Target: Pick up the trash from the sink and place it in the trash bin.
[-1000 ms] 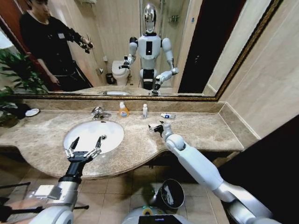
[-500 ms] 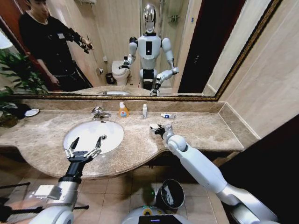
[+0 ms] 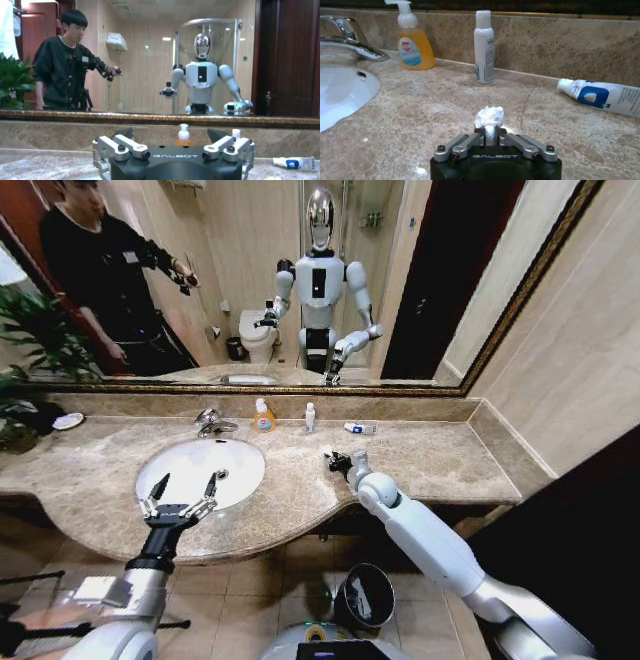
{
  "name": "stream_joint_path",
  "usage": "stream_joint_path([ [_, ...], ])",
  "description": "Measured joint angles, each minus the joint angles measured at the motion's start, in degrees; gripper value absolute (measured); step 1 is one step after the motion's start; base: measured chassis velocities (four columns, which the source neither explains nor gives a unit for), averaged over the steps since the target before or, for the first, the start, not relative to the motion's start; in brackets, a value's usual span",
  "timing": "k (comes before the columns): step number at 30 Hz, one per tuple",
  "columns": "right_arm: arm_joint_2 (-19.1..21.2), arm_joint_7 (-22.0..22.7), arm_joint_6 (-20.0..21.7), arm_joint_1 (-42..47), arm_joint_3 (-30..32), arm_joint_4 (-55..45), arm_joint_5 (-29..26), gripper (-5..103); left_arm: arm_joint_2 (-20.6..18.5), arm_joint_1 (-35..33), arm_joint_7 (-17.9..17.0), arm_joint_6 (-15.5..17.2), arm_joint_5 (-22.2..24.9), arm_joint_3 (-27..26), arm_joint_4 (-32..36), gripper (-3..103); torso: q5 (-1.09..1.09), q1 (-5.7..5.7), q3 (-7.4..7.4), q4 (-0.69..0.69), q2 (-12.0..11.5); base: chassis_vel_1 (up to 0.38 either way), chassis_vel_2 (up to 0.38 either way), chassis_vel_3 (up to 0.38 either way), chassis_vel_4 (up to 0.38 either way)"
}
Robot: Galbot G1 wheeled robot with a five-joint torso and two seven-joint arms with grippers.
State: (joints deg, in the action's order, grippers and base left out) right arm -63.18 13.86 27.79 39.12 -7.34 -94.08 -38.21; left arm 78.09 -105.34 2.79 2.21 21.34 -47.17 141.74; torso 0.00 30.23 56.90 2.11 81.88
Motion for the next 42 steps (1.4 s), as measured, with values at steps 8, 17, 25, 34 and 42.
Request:
stream_joint_path([
  [8,0.2,-1.94,-2.51,1.54,2.89,-2.83,0.44,5,0.0,0.0,0.0,0.0,0.0,0.0,0.0,100,0.01,0.0,0.0,0.01,0.01,0.0,0.0,0.0,0.0],
  [17,6.25,-27.2,-10.46,14.86,21.56,-10.37,-0.92,5,0.0,0.0,0.0,0.0,0.0,0.0,0.0,100,0.02,0.0,0.0,-0.02,0.01,0.0,0.0,0.0,0.0],
  [25,8.48,-61.36,-14.11,31.52,44.41,-8.34,-3.59,5,0.0,0.0,-0.01,0.0,0.0,0.0,0.0,100,0.03,-0.01,-0.01,-0.01,0.01,0.0,0.0,0.0,0.0],
  [34,3.85,-91.53,-19.09,37.28,57.66,9.04,6.51,5,0.0,0.0,0.01,0.0,0.0,0.0,0.0,100,0.01,0.0,-0.01,0.0,0.01,0.0,0.0,0.0,0.0],
  [42,-3.65,-89.44,-31.56,39.86,59.14,23.93,18.22,5,0.0,0.0,0.0,0.0,0.0,0.0,0.0,100,0.0,-0.01,-0.01,0.0,0.01,0.0,0.0,0.0,0.0],
])
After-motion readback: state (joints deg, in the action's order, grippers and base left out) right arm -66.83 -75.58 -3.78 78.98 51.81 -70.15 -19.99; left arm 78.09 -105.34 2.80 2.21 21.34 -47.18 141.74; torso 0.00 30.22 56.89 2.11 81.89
